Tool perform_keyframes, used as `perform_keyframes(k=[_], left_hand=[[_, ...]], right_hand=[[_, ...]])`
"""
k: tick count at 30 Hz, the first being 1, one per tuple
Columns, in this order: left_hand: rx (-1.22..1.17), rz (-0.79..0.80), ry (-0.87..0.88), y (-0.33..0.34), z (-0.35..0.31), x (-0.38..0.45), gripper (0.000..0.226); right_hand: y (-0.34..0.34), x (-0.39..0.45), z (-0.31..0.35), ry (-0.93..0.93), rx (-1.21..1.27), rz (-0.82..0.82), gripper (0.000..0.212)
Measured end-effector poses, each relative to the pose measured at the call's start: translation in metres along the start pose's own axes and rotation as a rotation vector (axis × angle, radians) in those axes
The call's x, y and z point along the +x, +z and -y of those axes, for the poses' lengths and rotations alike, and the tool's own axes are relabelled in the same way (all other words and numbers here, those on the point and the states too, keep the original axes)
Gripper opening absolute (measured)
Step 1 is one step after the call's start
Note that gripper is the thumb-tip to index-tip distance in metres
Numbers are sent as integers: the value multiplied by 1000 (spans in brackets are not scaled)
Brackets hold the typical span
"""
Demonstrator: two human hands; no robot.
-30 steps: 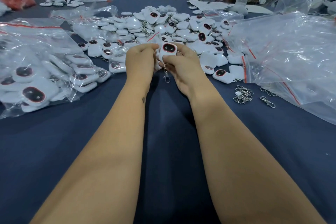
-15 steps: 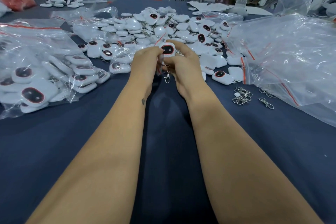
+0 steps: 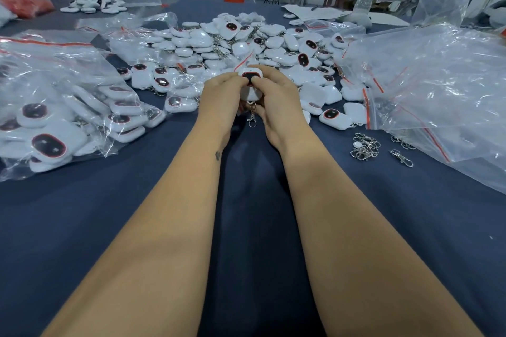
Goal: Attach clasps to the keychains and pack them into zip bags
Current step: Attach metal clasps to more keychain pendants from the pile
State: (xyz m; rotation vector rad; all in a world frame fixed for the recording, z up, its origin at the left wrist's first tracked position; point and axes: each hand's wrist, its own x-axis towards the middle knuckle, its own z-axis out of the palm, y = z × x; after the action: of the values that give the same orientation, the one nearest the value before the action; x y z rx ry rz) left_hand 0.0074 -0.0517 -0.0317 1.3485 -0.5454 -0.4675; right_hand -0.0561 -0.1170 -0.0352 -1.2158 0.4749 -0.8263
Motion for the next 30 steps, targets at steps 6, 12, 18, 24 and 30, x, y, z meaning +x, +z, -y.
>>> perform_keyframes(k=[6, 12, 18, 24, 30], left_hand=[[-9, -19, -28, 1, -3, -1, 28], [-37, -41, -79, 1, -5, -1, 13], [54, 8, 3, 0, 0, -2, 31], [136, -6, 27, 1, 2, 0, 20], [169, -40, 43, 2, 2, 0, 23]], right_hand=[[2, 2, -1, -19, -66, -31, 27], [1, 2, -1, -2, -64, -37, 27], [2, 0, 4, 33, 40, -32, 27], [4, -1, 3, 60, -12, -51, 26], [4, -1, 3, 71, -46, -47, 25]])
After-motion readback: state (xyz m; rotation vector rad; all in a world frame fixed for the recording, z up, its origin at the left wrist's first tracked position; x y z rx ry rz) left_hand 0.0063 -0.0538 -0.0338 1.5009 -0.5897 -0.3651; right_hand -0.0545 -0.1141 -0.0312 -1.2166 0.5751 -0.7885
